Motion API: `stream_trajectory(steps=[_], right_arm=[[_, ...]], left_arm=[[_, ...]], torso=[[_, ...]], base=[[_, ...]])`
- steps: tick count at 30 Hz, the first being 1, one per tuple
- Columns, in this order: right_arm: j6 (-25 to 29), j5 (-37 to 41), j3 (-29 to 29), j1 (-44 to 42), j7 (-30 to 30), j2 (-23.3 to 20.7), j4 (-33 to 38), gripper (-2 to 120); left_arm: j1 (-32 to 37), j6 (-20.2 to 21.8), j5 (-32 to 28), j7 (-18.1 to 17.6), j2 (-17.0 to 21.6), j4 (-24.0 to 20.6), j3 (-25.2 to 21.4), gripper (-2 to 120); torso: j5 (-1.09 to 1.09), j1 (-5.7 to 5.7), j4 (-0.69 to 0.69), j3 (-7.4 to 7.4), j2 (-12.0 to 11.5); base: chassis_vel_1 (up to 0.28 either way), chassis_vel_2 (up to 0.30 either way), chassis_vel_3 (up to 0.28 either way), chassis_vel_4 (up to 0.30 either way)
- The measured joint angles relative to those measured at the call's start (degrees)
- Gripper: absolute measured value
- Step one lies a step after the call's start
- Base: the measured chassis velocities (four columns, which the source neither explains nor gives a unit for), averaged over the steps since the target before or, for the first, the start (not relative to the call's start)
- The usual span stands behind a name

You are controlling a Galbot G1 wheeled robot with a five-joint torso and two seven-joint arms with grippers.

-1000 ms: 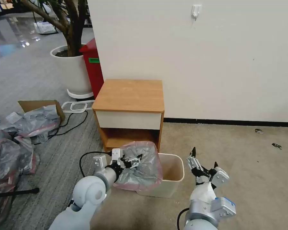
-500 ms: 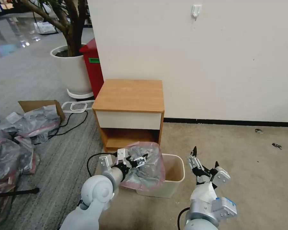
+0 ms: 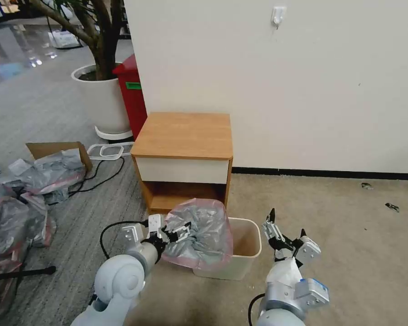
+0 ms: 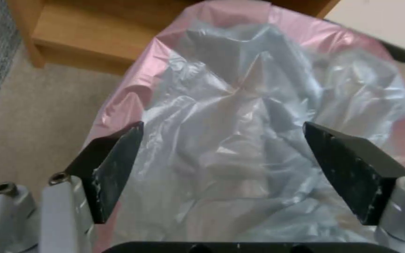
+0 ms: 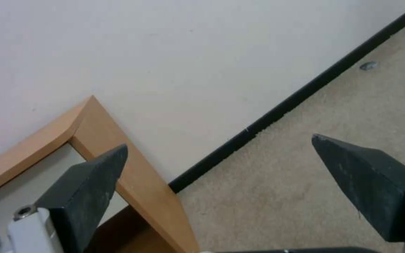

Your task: Pick up the garbage bag from the table and place it over the trash can.

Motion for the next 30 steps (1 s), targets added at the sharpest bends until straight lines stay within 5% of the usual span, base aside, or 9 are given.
stream_trajectory(steps=[11,30], right_arm=[[0.8,-1.3,0.3,-1.3,0.0,0.1,0.9,100],[1.5,-1.7,0.5,-1.1,0.1,1.1,0.4,100]], left_arm=[[-3.7,0.1,0.4,0.2,-1.0,3.9,3.9,76],[-3.9,-0.1,3.2,0.3,-0.8,7.3,4.0,9]], torso=[[0.00,0.00,-0.01,0.00,0.0],[0.01,0.00,0.00,0.00,0.0]], base=[[0.000,0.000,0.000,0.000],[0.000,0.000,0.000,0.000]])
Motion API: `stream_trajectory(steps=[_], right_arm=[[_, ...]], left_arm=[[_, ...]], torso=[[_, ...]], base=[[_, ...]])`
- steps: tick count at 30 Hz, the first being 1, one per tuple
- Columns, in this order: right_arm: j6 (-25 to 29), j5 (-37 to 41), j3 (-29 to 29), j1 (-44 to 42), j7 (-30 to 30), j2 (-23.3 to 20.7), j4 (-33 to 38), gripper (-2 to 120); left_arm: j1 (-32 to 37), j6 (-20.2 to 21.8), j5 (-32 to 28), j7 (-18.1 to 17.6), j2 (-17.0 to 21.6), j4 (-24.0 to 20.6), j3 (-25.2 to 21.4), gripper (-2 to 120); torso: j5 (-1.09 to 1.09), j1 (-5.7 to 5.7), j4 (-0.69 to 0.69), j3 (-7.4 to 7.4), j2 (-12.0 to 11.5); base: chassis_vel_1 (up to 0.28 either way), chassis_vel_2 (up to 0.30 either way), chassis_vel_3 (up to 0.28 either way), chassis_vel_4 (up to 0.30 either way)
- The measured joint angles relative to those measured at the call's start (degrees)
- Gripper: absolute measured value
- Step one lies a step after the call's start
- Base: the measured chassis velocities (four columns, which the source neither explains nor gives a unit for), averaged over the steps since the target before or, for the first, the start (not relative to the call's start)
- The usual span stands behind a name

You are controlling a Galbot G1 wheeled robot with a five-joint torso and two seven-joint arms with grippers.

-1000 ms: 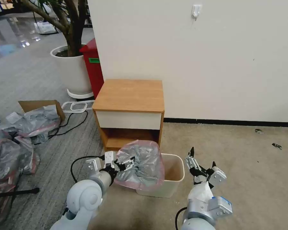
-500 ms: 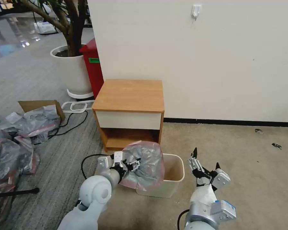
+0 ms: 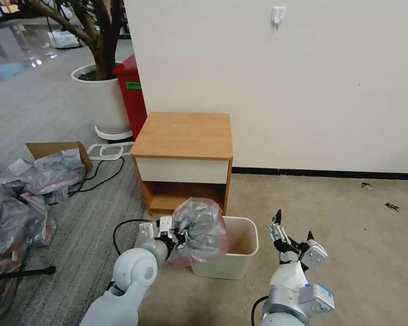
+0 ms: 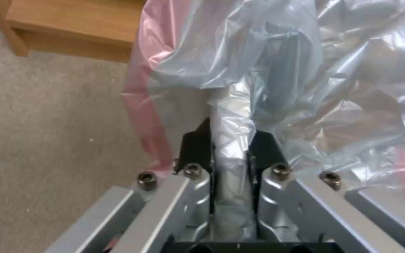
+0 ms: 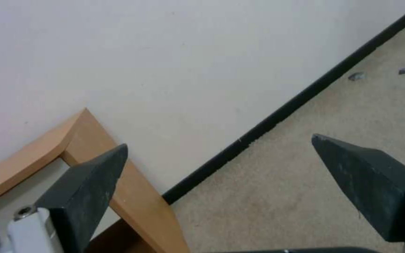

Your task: Pick up the garbage bag from the table and place it over the trash can.

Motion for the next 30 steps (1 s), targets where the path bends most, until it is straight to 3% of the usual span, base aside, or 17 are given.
stream_trajectory(steps=[4,7,9,10,11,13,14,15,17,20,24,30], right_arm=[[0.0,0.0,-0.2,0.0,-0.2,-0.3,0.2,100],[0.0,-0.6,-0.4,-0.2,-3.8,-0.8,0.8,100],[-0.3,-0.8,-0.6,-0.6,-8.8,-1.6,1.6,100],[-2.0,-0.2,-1.3,-0.9,-14.1,-3.0,2.8,100],[-2.0,-0.2,-1.3,-0.9,-14.1,-3.0,2.8,100],[-7.4,3.7,-2.0,-0.4,-21.3,-6.2,4.3,100],[-7.4,3.7,-2.0,-0.4,-21.3,-6.2,4.3,100],[-10.4,6.5,-2.6,0.3,-22.9,-8.0,5.1,100],[-13.0,8.8,-3.1,1.0,-23.6,-9.4,5.8,100],[-21.5,18.7,-4.5,5.0,-23.2,-14.4,7.2,100],[-26.7,25.7,-4.6,8.1,-22.7,-17.6,7.3,100],[-29.6,31.5,-4.8,10.2,-21.7,-19.1,7.0,100]], left_arm=[[0.5,-0.1,1.3,0.3,-0.8,0.0,-0.1,7],[1.4,-1.2,2.7,0.4,-1.0,-0.7,-0.1,7],[2.7,-4.0,4.3,0.9,-0.8,-1.8,0.2,7],[4.8,-8.3,6.2,2.8,0.1,-3.5,0.2,7],[4.8,-8.3,6.2,2.8,0.1,-3.5,0.2,7],[8.4,-16.4,10.1,7.3,2.3,-5.9,-1.0,7],[8.4,-16.4,10.1,7.3,2.3,-5.9,-1.0,7],[10.0,-19.5,11.1,9.3,3.4,-6.8,-2.0,7],[11.1,-21.1,11.5,10.7,4.2,-7.6,-3.1,7],[14.6,-26.8,12.6,16.0,6.7,-11.0,-6.5,7],[17.1,-29.7,13.4,18.6,7.7,-13.8,-8.5,7],[19.7,-37.3,17.1,22.9,7.4,-14.5,-10.0,7]], torso=[[0.00,0.00,0.01,0.00,0.0],[0.00,0.00,-0.01,0.00,0.0],[-0.03,0.00,-0.01,0.01,0.0],[-0.02,0.00,0.01,0.01,0.0],[-0.02,0.00,0.01,0.01,0.0],[0.00,0.00,0.00,0.00,0.0],[0.00,0.00,0.00,0.00,0.0],[0.00,0.00,0.00,0.01,0.0],[-0.02,0.00,0.00,0.00,0.0],[-0.01,0.00,0.01,0.00,0.0],[-0.01,0.00,0.01,0.01,0.0],[-0.01,0.00,0.00,0.00,0.0]], base=[[0.000,0.000,0.000,0.000],[0.000,0.000,0.000,0.000],[0.000,0.000,0.000,0.000],[0.000,0.000,0.000,0.000],[0.000,0.000,0.000,0.000],[0.000,0.000,0.000,0.000],[0.000,0.000,0.000,0.000],[0.000,0.000,0.000,0.000],[0.000,0.000,0.000,0.000],[0.000,0.000,0.000,0.000],[0.000,0.000,0.000,0.000],[0.000,0.000,0.000,0.000]])
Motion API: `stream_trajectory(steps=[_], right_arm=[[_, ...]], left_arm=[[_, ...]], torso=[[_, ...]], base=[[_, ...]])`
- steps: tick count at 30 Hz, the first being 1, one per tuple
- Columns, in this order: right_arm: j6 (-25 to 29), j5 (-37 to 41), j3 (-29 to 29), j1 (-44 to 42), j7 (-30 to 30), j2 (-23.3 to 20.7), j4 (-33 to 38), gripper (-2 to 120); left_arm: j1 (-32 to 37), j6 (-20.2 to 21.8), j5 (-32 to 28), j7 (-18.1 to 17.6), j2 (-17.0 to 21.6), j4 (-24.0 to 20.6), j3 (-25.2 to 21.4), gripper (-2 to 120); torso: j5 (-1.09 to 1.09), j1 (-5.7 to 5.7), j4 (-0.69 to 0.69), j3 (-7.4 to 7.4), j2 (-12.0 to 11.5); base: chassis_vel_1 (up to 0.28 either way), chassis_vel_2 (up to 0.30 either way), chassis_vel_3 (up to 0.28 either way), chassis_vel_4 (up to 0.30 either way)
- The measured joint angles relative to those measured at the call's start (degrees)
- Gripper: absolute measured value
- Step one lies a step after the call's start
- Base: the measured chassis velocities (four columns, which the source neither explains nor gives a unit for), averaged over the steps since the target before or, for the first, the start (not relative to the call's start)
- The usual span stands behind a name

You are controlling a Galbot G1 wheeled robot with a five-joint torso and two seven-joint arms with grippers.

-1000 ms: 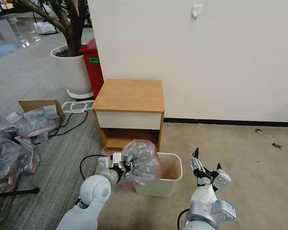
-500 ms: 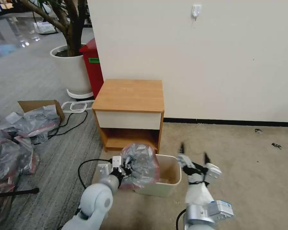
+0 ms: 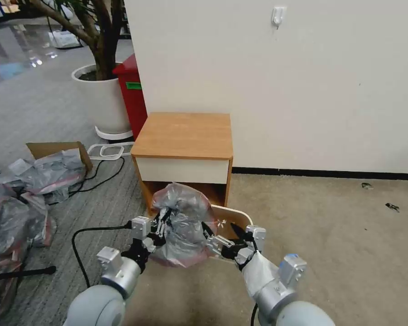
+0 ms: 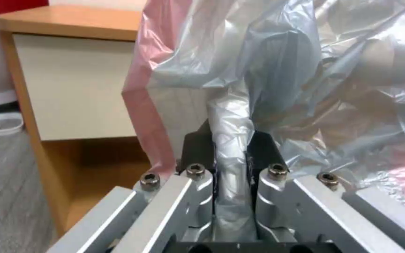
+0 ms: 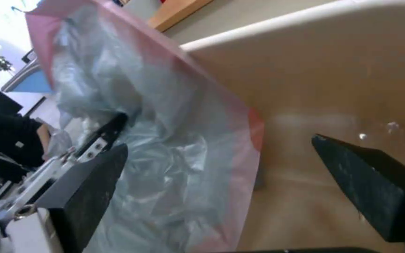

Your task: Pick up the garbage bag from the table and place it over the trash can.

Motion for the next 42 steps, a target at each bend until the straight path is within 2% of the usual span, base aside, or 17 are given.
stream_trajectory(steps=[6,18,22,23,25,27,31,33,35,37,38,41,42], right_arm=[[0.2,1.8,0.0,1.2,0.5,0.1,-0.9,100],[-1.1,3.1,-1.6,2.9,-0.5,2.0,-2.3,98],[-0.6,2.1,-2.0,3.1,-1.5,2.3,-3.2,83],[-0.6,2.1,-2.0,3.1,-1.5,2.3,-3.2,83],[0.4,1.5,-2.2,3.5,-1.9,2.5,-3.4,70],[0.6,1.4,-2.2,3.6,-1.9,2.6,-3.4,67],[1.3,0.4,-1.8,4.2,-2.1,2.6,-3.8,50],[1.3,0.4,-1.8,4.2,-2.1,2.6,-3.8,50],[1.4,0.2,-1.8,4.4,-2.2,2.8,-3.9,33],[1.4,0.2,-1.8,4.4,-2.2,2.8,-4.0,32],[1.6,0.1,-1.8,4.3,-2.2,2.8,-4.1,24],[1.8,0.0,-1.8,4.3,-2.2,2.8,-4.1,17],[1.9,0.0,-1.8,4.3,-2.2,2.8,-4.1,10]], left_arm=[[1.2,-2.2,0.4,1.6,-0.6,-0.6,-0.4,7],[2.6,-3.3,-1.2,3.4,-1.0,-1.8,-0.9,7],[2.7,-3.3,-1.7,3.4,-1.4,-2.1,-0.8,7],[2.7,-3.3,-1.7,3.4,-1.4,-2.1,-0.8,7],[2.8,-3.3,-1.8,3.4,-1.5,-2.1,-0.8,7],[2.8,-3.3,-1.8,3.4,-1.6,-2.0,-0.8,7],[2.8,-3.3,-2.0,3.3,-1.7,-1.5,-0.7,7],[2.8,-3.3,-2.0,3.3,-1.7,-1.5,-0.7,7],[2.4,-3.2,-2.7,2.9,-1.8,-0.8,-0.8,7],[2.4,-3.2,-2.9,2.9,-1.8,-0.8,-0.9,7],[2.3,-3.2,-3.2,2.7,-1.8,-0.8,-1.0,7],[2.2,-3.1,-3.4,2.7,-1.8,-0.8,-1.1,7],[2.3,-3.1,-3.6,2.7,-1.8,-0.8,-1.2,7]], torso=[[0.00,0.00,0.00,0.00,0.0],[0.00,0.00,0.00,0.00,0.0],[0.00,0.00,0.00,0.00,0.0],[0.00,0.00,0.00,0.00,0.0],[0.00,0.00,0.00,0.00,0.0],[0.00,0.00,0.00,0.00,0.0],[0.00,0.00,0.00,0.00,0.0],[0.00,0.00,0.00,0.00,0.0],[0.00,0.00,0.00,0.00,0.0],[0.00,0.00,0.00,0.00,0.0],[0.00,0.00,0.00,0.00,0.0],[0.00,0.00,0.00,0.00,0.0],[0.00,0.00,0.00,0.00,0.0]], base=[[0.000,0.000,0.000,0.000],[0.000,0.000,0.000,0.000],[0.000,0.000,0.000,0.000],[0.000,0.000,0.000,0.000],[0.000,0.000,0.000,0.000],[0.000,0.000,0.000,0.000],[0.000,0.000,0.000,0.000],[0.000,0.000,0.000,0.000],[0.000,0.000,0.000,0.000],[0.000,0.000,0.000,0.000],[0.000,0.000,0.000,0.000],[0.000,0.000,0.000,0.000],[0.000,0.000,0.000,0.000]])
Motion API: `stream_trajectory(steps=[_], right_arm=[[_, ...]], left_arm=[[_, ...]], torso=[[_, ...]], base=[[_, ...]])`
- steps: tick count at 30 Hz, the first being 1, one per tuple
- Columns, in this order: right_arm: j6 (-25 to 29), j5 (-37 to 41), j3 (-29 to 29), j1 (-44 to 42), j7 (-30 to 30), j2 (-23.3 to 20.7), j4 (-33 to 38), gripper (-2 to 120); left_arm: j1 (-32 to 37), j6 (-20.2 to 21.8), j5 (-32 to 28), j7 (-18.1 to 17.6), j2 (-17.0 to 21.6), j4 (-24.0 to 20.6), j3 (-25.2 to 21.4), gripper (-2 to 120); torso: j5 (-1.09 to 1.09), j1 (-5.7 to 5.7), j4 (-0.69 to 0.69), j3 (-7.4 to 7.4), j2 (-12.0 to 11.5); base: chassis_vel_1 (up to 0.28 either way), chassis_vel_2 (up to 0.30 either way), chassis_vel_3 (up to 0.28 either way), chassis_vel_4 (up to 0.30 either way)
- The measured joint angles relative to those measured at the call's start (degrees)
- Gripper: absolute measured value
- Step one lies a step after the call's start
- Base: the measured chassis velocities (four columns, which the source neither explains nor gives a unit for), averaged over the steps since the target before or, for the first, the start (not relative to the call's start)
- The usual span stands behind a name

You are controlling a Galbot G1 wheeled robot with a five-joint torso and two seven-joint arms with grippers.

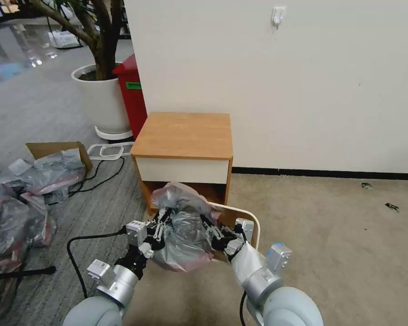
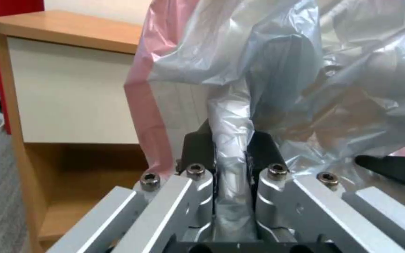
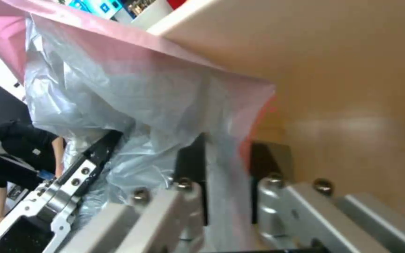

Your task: Pick up the garbage bag from the table and place it over the trash can.

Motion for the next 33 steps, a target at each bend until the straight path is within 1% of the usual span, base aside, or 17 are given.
stream_trajectory(steps=[1,2,3,4,13,18,21,23,33], right_arm=[[0.1,0.0,0.0,0.0,0.0,0.0,0.0,5],[0.1,0.0,0.0,0.0,0.0,0.0,0.0,5],[0.2,-0.1,-0.1,0.0,0.0,0.0,0.0,1],[0.4,-0.2,-0.1,0.0,0.0,0.0,0.0,0],[1.4,-1.6,-0.8,-1.0,-0.4,0.1,0.3,0],[1.9,-2.7,-1.2,-2.3,-1.5,-0.4,2.7,0],[2.2,-2.8,-0.8,-2.4,-2.0,-0.8,4.2,0],[2.4,-2.1,0.4,-1.9,-2.5,-1.5,6.5,0],[3.3,0.5,3.3,0.6,-2.2,-3.6,7.6,0]], left_arm=[[0.0,0.0,-0.1,0.0,-0.1,-0.1,0.0,7],[0.0,0.0,-0.1,0.0,-0.1,-0.1,0.0,7],[0.0,0.0,-0.1,-0.1,-0.1,-0.1,-0.1,7],[0.0,0.0,-0.2,-0.1,-0.2,-0.2,-0.1,7],[-0.4,0.1,-0.2,-1.1,-0.5,0.0,0.0,7],[-0.5,0.0,0.4,-1.6,-0.6,0.4,-0.3,7],[-0.4,-0.2,1.2,-1.5,-0.5,0.4,-0.3,7],[0.0,-0.7,2.3,-1.3,-0.5,0.4,0.0,7],[0.9,-1.5,3.8,-0.8,-0.7,0.5,0.7,7]], torso=[[0.00,0.00,0.00,0.00,0.0],[0.00,0.00,0.00,0.00,0.0],[0.00,0.00,0.00,0.00,0.0],[0.00,0.00,0.00,0.00,0.0],[0.00,0.00,0.00,0.00,0.0],[0.00,0.00,0.00,0.00,0.0],[0.00,0.00,0.00,0.00,0.0],[0.00,0.00,0.00,0.00,0.0],[0.01,0.00,0.00,0.00,0.0]], base=[[0.000,0.000,0.000,0.000],[0.000,0.000,0.000,0.000],[0.000,0.000,0.000,0.000],[0.000,0.000,0.000,0.000],[0.000,0.000,0.000,0.000],[0.000,0.000,0.000,0.000],[0.000,0.000,0.000,0.000],[0.000,0.000,0.000,0.000],[0.000,0.000,0.000,0.000]])
